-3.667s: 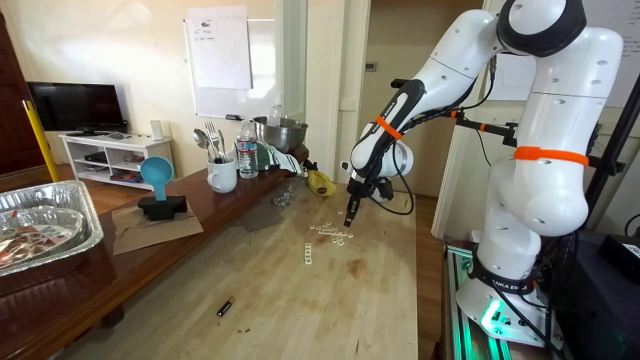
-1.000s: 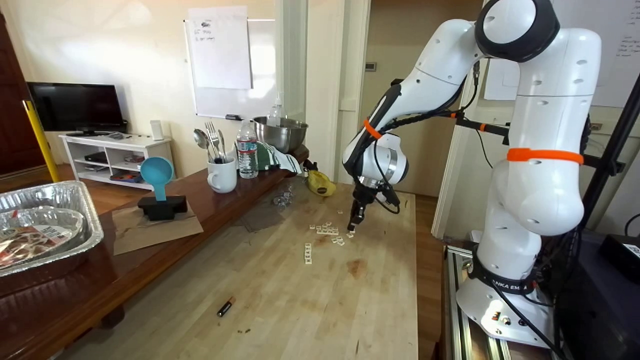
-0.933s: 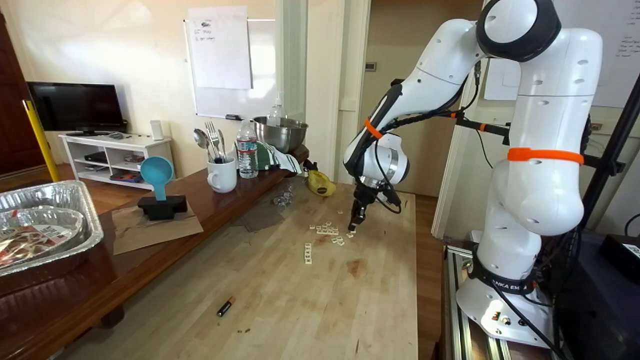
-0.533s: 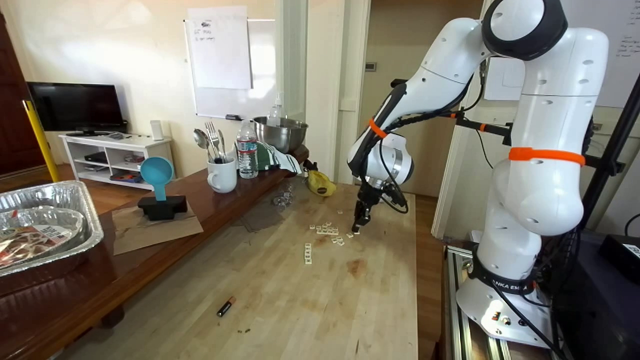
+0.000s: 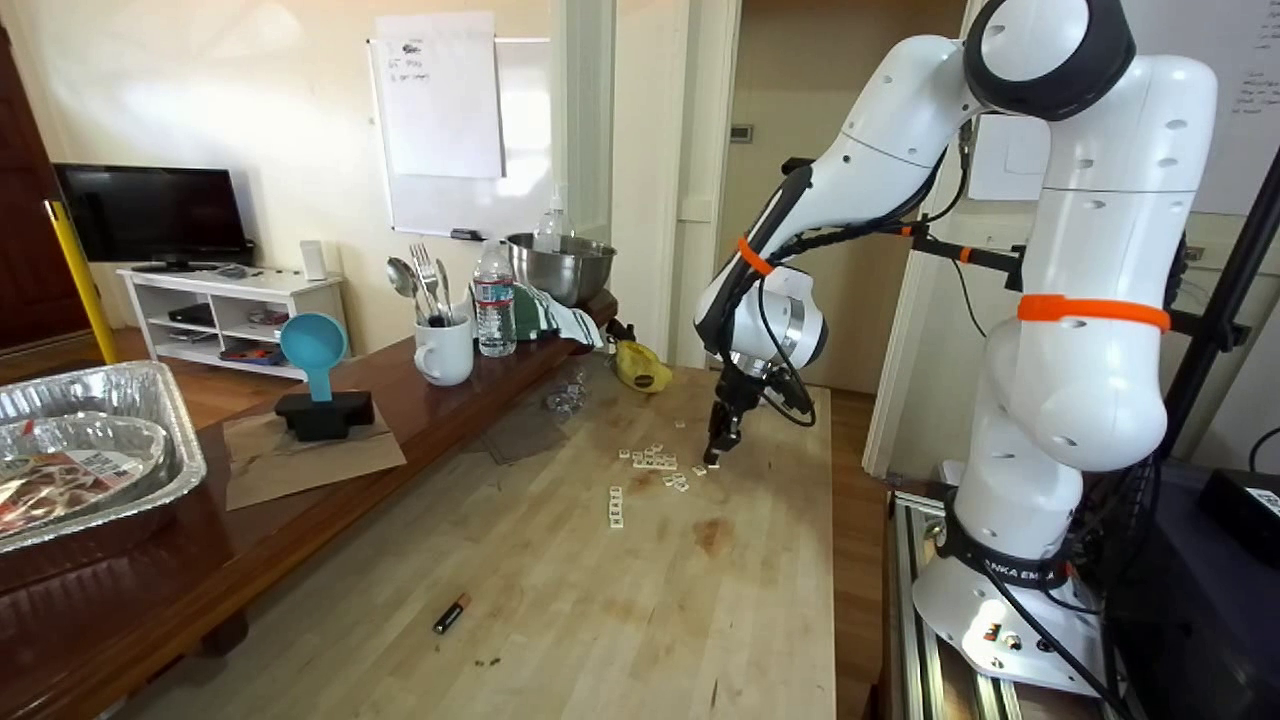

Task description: Add one more block to the straight row

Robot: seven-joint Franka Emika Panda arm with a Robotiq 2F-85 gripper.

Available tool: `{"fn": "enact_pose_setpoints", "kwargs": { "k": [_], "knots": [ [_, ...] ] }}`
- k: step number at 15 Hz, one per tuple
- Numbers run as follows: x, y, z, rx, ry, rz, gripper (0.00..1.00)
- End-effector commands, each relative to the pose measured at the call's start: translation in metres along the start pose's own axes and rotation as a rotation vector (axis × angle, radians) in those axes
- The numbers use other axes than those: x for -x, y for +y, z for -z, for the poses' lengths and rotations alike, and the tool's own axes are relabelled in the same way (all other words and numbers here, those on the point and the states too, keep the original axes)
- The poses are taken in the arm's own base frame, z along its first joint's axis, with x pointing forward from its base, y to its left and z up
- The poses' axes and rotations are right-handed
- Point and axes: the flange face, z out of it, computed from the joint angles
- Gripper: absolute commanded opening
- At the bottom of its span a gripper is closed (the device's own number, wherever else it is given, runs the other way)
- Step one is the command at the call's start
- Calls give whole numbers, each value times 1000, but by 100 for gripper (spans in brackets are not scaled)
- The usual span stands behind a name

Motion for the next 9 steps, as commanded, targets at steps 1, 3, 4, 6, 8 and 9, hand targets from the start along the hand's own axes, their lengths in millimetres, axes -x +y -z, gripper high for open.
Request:
{"fn": "enact_pose_setpoints", "kwargs": {
  "k": [1,3,4,6,8,9],
  "knots": [
    [11,-26,-41,-101,-101,-33,0],
    [6,-31,-42,-100,-102,-66,0],
    [3,-33,-42,-102,-102,-79,0],
    [-6,-43,-44,-109,-106,-90,0],
    [-15,-53,-47,-116,-112,-100,0],
    [-18,-57,-48,-118,-115,-102,0]
  ]
}}
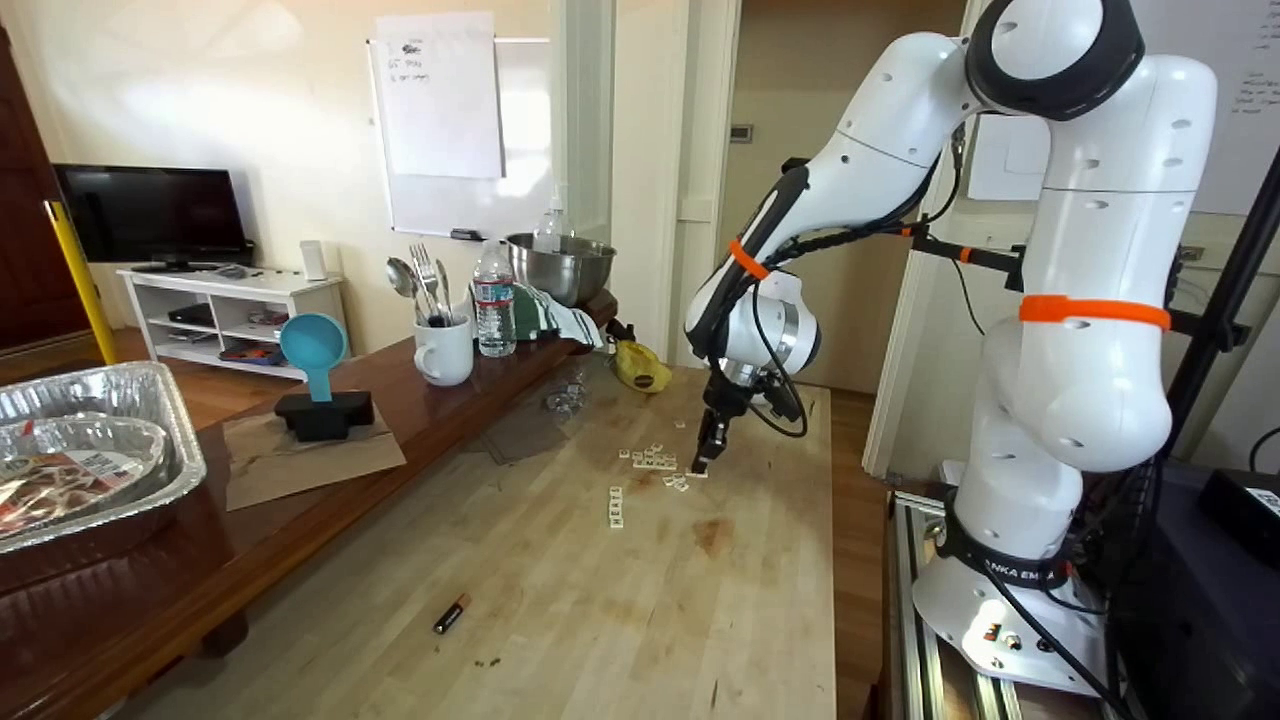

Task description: Add one more block to the straight row

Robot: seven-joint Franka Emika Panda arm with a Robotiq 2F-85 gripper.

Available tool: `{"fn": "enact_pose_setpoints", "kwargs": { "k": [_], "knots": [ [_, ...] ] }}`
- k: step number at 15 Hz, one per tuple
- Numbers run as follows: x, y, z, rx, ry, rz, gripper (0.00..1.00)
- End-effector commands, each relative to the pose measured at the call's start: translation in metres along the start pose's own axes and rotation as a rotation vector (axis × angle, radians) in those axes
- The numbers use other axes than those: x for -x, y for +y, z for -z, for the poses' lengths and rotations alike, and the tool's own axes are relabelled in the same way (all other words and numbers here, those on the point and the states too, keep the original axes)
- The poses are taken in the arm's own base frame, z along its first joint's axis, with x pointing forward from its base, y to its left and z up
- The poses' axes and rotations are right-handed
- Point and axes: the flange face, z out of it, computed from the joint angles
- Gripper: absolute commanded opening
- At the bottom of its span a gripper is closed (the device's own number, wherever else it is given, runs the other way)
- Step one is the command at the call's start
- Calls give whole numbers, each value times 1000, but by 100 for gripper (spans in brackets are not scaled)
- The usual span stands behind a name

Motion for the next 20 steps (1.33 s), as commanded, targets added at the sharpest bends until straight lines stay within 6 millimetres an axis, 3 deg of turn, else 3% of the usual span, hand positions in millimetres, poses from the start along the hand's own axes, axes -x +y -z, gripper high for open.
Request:
{"fn": "enact_pose_setpoints", "kwargs": {
  "k": [1,20],
  "knots": [
    [5,-36,-43,-90,-120,-22,0],
    [-36,-119,-61,-114,-174,19,0]
  ]
}}
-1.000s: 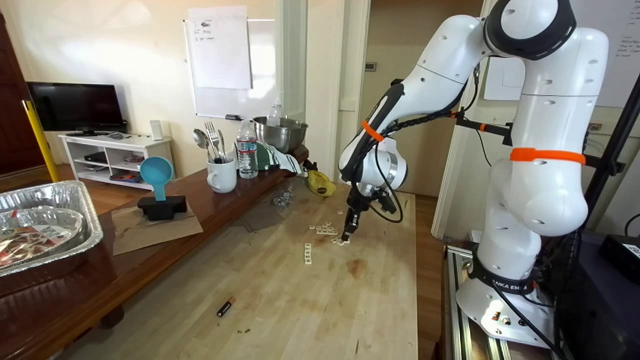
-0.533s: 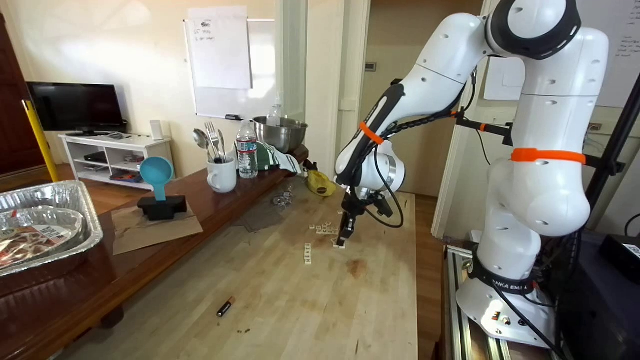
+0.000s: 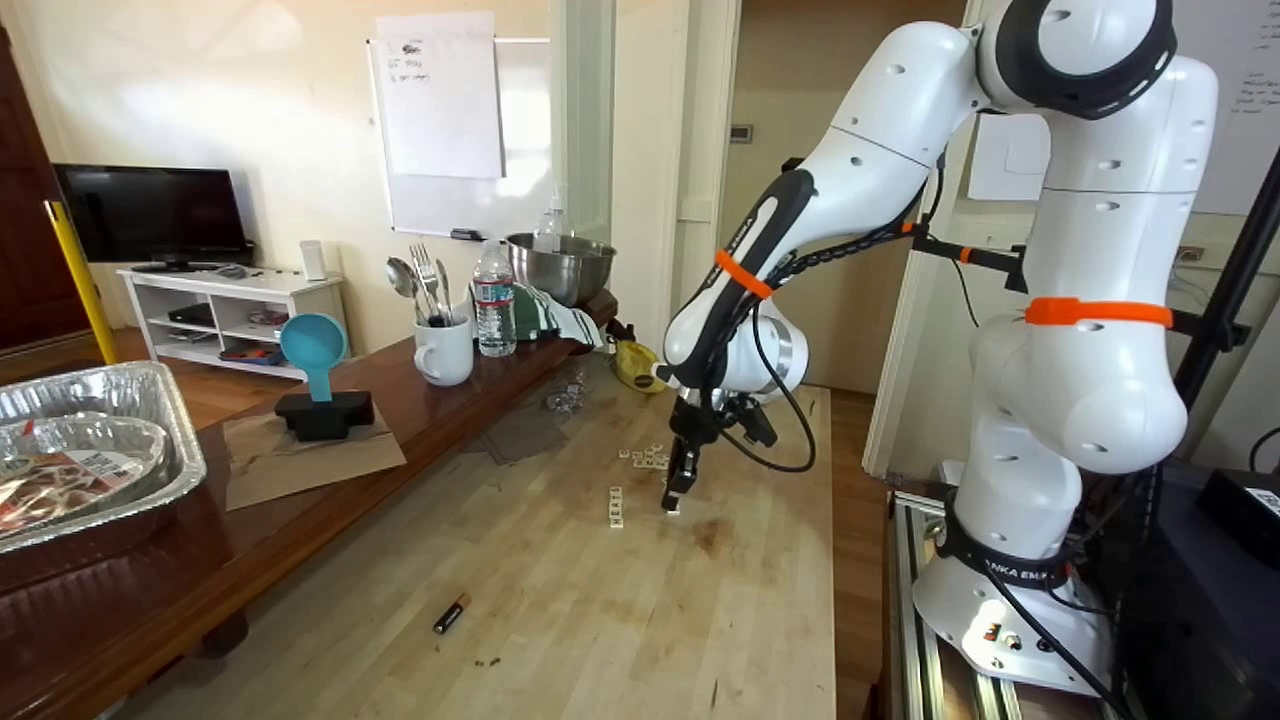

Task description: Add one more block to the straight row

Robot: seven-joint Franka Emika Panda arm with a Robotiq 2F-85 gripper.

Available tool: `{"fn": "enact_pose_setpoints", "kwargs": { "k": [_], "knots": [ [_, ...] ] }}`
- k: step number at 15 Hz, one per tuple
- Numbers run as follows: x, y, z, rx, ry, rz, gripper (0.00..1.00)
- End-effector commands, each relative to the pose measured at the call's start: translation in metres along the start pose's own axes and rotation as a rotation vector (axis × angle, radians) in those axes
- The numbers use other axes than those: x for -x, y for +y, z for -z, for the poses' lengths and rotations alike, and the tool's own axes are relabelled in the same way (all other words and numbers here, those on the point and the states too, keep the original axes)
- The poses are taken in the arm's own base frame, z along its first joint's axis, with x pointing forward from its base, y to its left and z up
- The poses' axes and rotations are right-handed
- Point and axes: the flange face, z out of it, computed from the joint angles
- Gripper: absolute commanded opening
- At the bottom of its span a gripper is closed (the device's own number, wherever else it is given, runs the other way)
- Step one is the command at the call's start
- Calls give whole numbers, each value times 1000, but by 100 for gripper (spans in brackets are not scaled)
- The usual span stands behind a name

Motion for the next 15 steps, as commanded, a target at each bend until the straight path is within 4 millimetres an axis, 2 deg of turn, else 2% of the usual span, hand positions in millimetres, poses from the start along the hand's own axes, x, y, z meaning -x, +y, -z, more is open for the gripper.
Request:
{"fn": "enact_pose_setpoints", "kwargs": {
  "k": [1,6,15],
  "knots": [
    [13,-32,-45,-50,-143,4,0],
    [0,-47,-50,-48,-171,26,0],
    [-38,-50,-52,-63,-133,41,0]
  ]
}}
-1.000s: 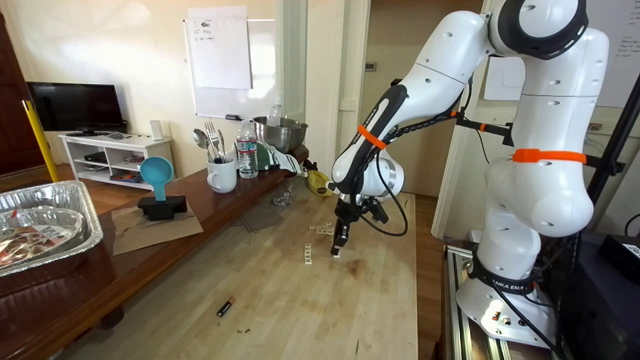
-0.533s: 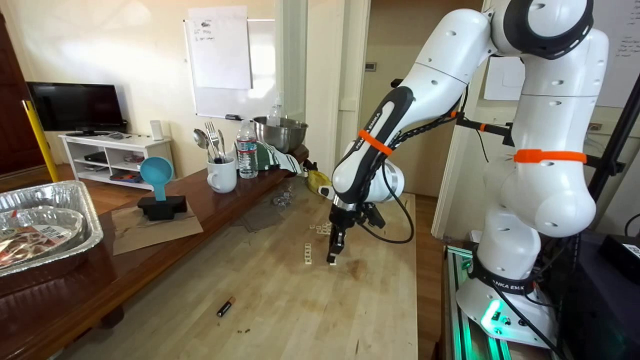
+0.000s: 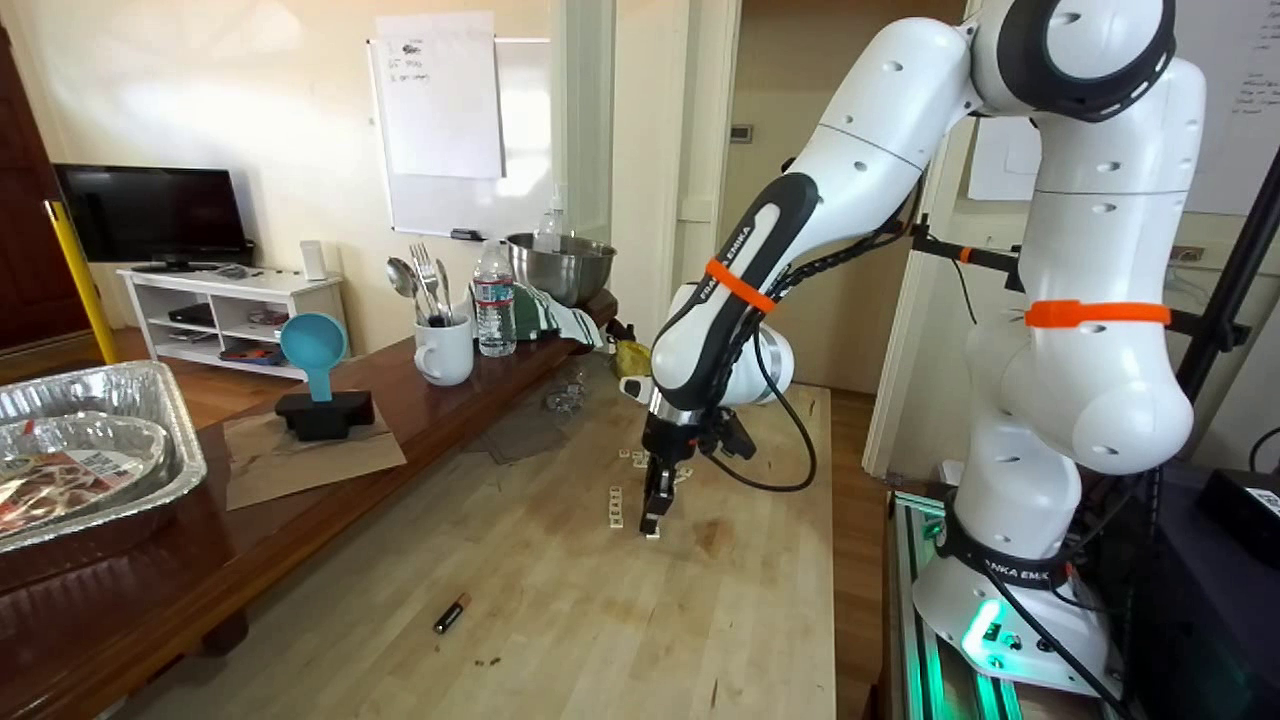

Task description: Add one more block to the straight row

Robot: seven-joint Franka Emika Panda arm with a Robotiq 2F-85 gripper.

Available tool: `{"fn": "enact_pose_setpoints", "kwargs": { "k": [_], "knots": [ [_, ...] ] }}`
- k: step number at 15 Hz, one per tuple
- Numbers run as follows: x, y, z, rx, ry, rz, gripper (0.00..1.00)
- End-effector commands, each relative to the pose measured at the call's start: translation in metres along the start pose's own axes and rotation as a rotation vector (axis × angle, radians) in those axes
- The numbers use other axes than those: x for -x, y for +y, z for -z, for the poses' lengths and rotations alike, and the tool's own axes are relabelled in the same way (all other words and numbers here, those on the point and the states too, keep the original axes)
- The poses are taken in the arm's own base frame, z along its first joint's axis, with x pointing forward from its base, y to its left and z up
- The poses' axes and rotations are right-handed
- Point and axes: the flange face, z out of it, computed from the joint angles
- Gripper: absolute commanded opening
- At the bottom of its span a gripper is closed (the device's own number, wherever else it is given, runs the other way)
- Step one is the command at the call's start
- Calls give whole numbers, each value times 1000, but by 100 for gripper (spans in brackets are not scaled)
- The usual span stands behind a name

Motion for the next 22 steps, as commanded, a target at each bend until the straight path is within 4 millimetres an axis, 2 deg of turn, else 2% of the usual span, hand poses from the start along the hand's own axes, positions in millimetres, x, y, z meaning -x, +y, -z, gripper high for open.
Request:
{"fn": "enact_pose_setpoints", "kwargs": {
  "k": [1,8,22],
  "knots": [
    [-5,-2,-39,-28,-76,0,0],
    [-21,1,-43,-18,-57,8,0],
    [-33,10,-46,-10,-35,-12,0]
  ]
}}
